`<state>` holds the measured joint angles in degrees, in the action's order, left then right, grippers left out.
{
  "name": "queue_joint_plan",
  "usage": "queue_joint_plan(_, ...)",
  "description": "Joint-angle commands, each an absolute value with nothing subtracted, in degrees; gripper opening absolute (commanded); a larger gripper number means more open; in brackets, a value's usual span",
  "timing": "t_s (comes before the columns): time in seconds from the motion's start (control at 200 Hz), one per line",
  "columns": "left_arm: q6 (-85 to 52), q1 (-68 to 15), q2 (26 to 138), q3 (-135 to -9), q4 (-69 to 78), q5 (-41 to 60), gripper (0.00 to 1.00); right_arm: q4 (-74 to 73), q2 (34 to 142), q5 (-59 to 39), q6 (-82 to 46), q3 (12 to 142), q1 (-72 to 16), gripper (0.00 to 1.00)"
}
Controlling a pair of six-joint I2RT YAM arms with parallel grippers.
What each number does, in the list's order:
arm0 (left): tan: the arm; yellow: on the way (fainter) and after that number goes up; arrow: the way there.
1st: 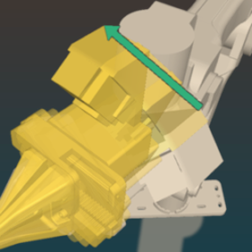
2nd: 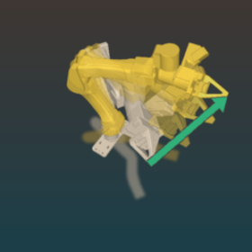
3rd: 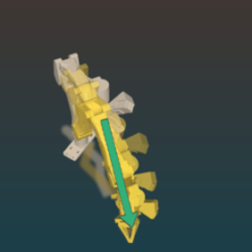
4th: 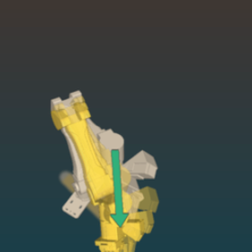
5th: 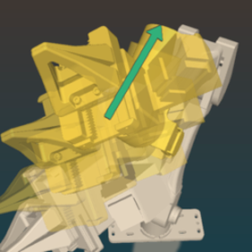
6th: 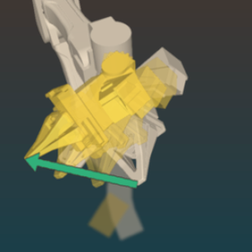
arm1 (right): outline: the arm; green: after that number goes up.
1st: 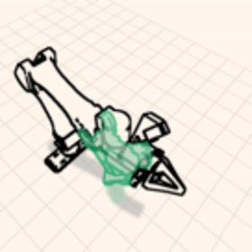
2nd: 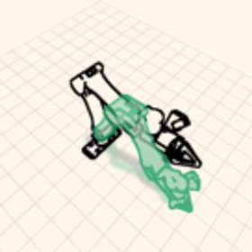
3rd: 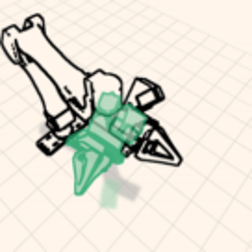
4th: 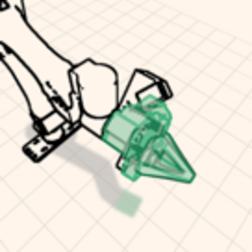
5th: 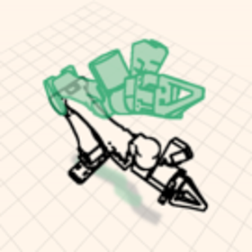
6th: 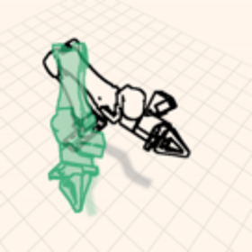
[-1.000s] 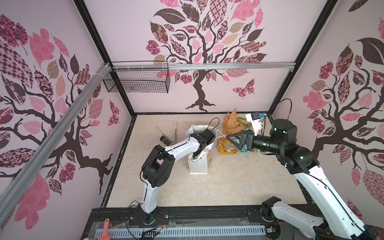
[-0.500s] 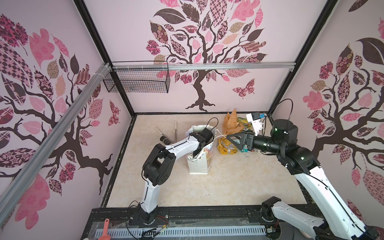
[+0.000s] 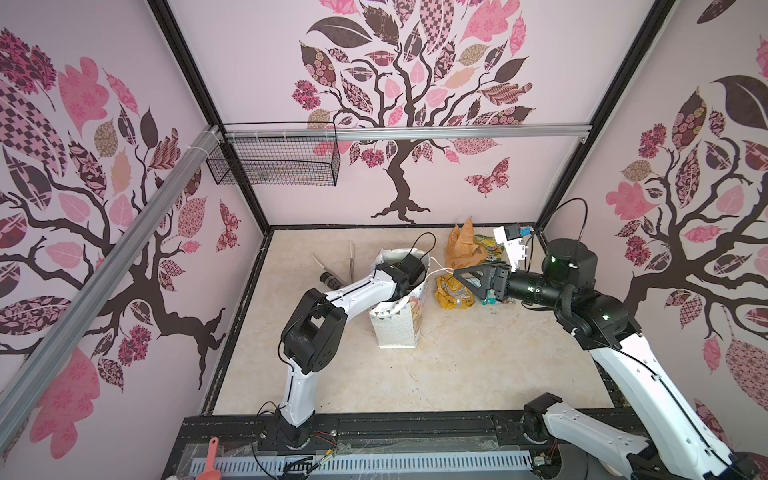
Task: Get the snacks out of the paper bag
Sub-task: 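Lower the left gripper into the bag toward the orange fruit snack bag, then grasp the orange fruit snack bag with the left gripper and lift it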
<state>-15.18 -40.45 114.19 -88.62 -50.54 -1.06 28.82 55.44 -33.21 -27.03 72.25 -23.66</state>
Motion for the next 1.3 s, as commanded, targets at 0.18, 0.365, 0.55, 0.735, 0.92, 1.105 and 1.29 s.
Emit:
queue_joint_plan(0.18, -15.00, -40.69, 109.89, -93.06, -54.84, -0.44, 0.00, 27.68, 54.43, -33.01, -27.50, 71.59, -23.82, 1.00)
queue_joint_plan(0.365, -14.92, -40.70, 107.85, -94.49, -55.55, -0.97, 0.00, 28.17, 54.81, -31.29, -28.27, 70.82, -23.82, 1.00)
queue_joint_plan(0.55, -14.89, -40.72, 105.94, -95.55, -55.73, -1.40, 0.00, 28.73, 55.52, -31.29, -28.51, 70.76, -23.82, 1.00)
queue_joint_plan(0.735, -14.98, -40.69, 104.15, -97.47, -56.28, -1.41, 0.00, 29.00, 55.77, -31.35, -28.63, 70.78, -23.82, 1.00)
queue_joint_plan(0.92, -14.77, -40.78, 102.69, -99.44, -57.46, -1.49, 0.00, 29.08, 55.81, -31.32, -28.81, 70.75, -23.82, 1.00)
queue_joint_plan(1.105, -14.52, -41.06, 101.15, -101.14, -58.41, -2.34, 0.00, 29.00, 55.84, -31.45, -28.87, 70.53, -23.82, 1.00)
queue_joint_plan(1.29, -14.26, -41.43, 100.11, -103.19, -59.67, -3.57, 0.00, 29.09, 55.75, -31.38, -28.92, 70.29, -23.82, 1.00)
